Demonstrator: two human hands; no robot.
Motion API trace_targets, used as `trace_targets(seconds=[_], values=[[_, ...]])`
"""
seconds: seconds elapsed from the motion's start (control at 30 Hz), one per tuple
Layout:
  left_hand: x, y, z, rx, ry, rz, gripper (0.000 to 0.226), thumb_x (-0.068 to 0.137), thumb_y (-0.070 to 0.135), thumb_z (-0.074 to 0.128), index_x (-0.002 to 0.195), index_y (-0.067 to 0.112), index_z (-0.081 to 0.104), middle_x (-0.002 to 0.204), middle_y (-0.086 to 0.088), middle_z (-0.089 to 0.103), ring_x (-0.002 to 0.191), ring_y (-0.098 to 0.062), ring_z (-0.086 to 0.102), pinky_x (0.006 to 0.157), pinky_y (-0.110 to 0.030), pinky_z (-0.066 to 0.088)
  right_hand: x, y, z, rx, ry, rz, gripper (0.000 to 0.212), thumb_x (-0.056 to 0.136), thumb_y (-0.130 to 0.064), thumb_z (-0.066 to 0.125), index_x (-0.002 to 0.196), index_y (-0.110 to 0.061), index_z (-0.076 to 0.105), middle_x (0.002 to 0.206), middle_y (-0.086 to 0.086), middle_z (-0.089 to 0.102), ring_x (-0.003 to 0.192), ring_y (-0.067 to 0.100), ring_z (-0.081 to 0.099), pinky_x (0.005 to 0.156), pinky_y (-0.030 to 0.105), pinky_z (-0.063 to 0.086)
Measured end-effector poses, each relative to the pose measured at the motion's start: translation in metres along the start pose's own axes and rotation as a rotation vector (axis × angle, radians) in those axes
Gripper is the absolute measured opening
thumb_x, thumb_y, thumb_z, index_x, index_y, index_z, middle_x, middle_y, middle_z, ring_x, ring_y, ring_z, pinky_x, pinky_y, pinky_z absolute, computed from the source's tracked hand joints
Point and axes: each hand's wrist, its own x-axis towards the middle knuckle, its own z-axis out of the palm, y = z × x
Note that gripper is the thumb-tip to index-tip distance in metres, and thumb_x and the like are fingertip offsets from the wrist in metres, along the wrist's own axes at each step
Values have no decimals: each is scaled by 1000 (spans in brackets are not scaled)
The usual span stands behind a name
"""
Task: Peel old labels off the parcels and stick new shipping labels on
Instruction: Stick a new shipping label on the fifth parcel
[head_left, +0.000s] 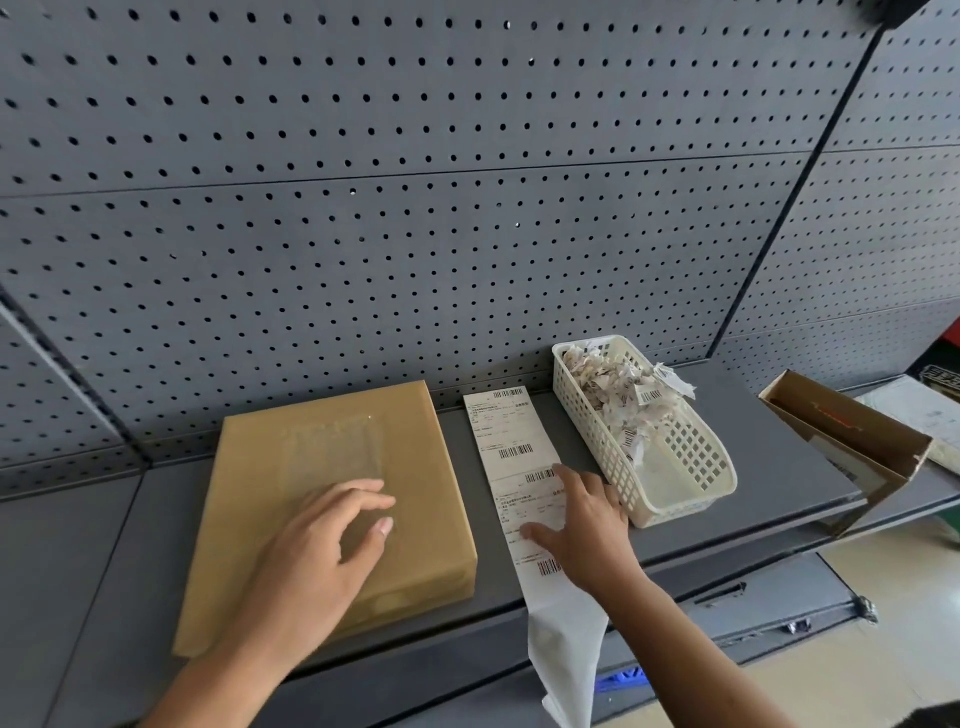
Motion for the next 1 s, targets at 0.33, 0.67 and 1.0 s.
trace_targets(seconds=[0.33, 0.67, 1.0], values=[[6, 20, 11, -143, -9, -15, 16, 98, 43, 55, 113, 46, 62, 123, 38, 57, 121, 19, 45, 94, -8, 38, -7, -9, -42, 740, -11, -98, 43, 98, -9, 56, 130, -37, 49, 110, -11, 68, 93, 7, 69, 72, 31, 62], [61, 69, 21, -769, -65, -123, 23, 99, 26, 61, 122, 30, 61, 111, 12, 75, 106, -3, 68, 93, -20, 52, -20, -31, -101, 1072, -11, -244, 45, 100, 1, 49, 133, -29, 55, 113, -6, 71, 100, 19, 71, 79, 40, 61], [85, 87, 28, -1131, -50, -273, 16, 99, 12, 62, 109, 2, 68, 106, -12, 76, 106, -27, 71, 93, -38, 58, -15, -32, -98, 871, 34, -274, 49, 99, -3, 54, 130, -41, 56, 105, -3, 72, 89, 21, 70, 76, 47, 61]])
